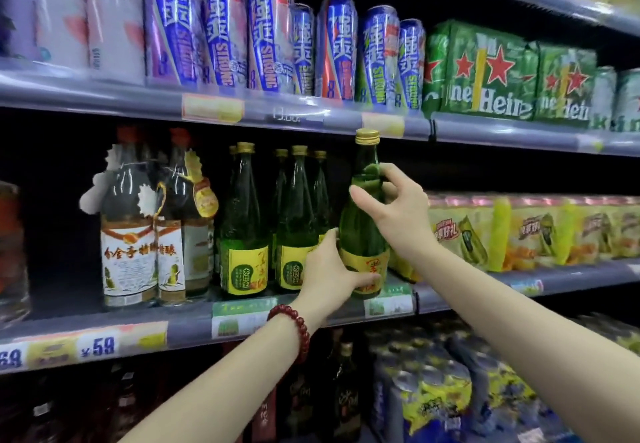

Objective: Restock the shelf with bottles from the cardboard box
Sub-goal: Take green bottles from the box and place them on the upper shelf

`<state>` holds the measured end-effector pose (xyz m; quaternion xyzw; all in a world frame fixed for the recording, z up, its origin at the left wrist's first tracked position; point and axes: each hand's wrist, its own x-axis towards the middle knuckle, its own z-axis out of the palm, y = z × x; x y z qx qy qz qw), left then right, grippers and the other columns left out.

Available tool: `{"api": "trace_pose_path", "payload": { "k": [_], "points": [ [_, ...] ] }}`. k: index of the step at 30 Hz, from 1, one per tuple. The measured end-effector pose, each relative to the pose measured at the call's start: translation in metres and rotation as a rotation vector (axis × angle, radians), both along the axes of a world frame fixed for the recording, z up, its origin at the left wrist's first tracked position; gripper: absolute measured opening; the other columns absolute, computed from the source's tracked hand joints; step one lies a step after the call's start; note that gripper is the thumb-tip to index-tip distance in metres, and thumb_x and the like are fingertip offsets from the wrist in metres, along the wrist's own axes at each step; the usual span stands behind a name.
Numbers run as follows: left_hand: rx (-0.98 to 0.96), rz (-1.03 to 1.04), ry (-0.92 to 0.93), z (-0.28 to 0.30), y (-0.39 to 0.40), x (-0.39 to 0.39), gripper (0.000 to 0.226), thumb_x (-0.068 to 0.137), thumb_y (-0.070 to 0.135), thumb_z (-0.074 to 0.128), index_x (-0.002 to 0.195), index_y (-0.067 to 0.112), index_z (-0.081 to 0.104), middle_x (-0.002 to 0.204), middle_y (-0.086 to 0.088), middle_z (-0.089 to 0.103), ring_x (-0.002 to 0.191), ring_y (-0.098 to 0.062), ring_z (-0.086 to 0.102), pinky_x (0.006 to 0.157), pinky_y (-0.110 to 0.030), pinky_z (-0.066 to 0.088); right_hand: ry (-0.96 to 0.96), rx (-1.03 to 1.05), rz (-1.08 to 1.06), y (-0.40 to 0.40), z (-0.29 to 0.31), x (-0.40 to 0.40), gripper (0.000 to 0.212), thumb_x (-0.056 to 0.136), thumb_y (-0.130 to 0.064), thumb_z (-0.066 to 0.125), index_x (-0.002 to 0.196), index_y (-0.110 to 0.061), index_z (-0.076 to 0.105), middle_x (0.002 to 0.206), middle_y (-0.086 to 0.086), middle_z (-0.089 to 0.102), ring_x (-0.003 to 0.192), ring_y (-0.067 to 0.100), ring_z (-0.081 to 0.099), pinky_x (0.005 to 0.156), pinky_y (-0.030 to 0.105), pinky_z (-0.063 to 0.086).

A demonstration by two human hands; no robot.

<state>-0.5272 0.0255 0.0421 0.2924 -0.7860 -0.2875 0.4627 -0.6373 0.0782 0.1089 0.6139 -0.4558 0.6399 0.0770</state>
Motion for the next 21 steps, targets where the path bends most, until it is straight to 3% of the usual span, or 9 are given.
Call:
{"api": "trace_pose_path", "payload": {
  "k": [5, 8, 12, 16, 21],
  "points": [
    [-0.096, 0.206, -0.006, -0.006, -0.010, -0.020, 0.083, 0.062, 0.027, 0.088, 0.134, 0.016, 0.046, 0.125, 0.000, 0.058, 0.119, -0.017, 0.051, 0.101, -0.034, 0.045, -0.009, -0.019, 0.115, -0.023, -0.008, -0.026, 0.020, 0.082, -0.034, 0.072, 0.096, -0.026, 0.059, 0.084, -0.013, 0.068, 0.083, 0.005, 0.068, 0.070, 0.026, 0.058],
    [-0.133, 0.273, 0.004, -0.010, -0.013, -0.025, 0.081, 0.064, 0.025, 0.086, 0.134, 0.016, 0.045, 0.124, 0.000, 0.059, 0.118, -0.018, 0.053, 0.099, -0.032, 0.046, -0.068, -0.050, 0.152, -0.034, -0.009, -0.033, 0.019, 0.082, -0.034, 0.071, 0.095, -0.028, 0.059, 0.082, -0.016, 0.067, 0.082, 0.004, 0.067, 0.069, 0.023, 0.057],
    [-0.123, 0.322, 0.052, -0.009, -0.014, -0.031, 0.080, 0.066, 0.017, 0.085, 0.135, 0.016, 0.043, 0.127, 0.000, 0.058, 0.120, -0.017, 0.053, 0.095, -0.019, 0.038, -0.057, -0.058, 0.188, -0.045, -0.008, -0.036, 0.019, 0.082, -0.033, 0.071, 0.095, -0.029, 0.058, 0.083, -0.017, 0.067, 0.082, 0.003, 0.067, 0.069, 0.021, 0.056],
    [-0.108, 0.349, -0.001, -0.014, -0.014, -0.036, 0.080, 0.069, 0.016, 0.084, 0.137, 0.012, 0.040, 0.128, -0.002, 0.059, 0.121, -0.019, 0.053, 0.100, -0.027, 0.044, -0.042, -0.053, 0.198, -0.053, -0.016, -0.041, 0.021, 0.083, -0.033, 0.071, 0.099, -0.028, 0.058, 0.088, -0.016, 0.067, 0.087, 0.001, 0.066, 0.072, 0.018, 0.056],
    [-0.081, 0.389, -0.036, -0.021, -0.014, -0.040, 0.083, 0.073, 0.017, 0.081, 0.141, 0.011, 0.033, 0.130, -0.006, 0.056, 0.123, -0.020, 0.050, 0.092, -0.016, 0.034, -0.061, -0.043, 0.148, -0.061, -0.020, -0.047, 0.022, 0.083, -0.036, 0.070, 0.100, -0.027, 0.059, 0.089, -0.018, 0.067, 0.087, -0.007, 0.062, 0.071, 0.007, 0.048]
  ]
}}
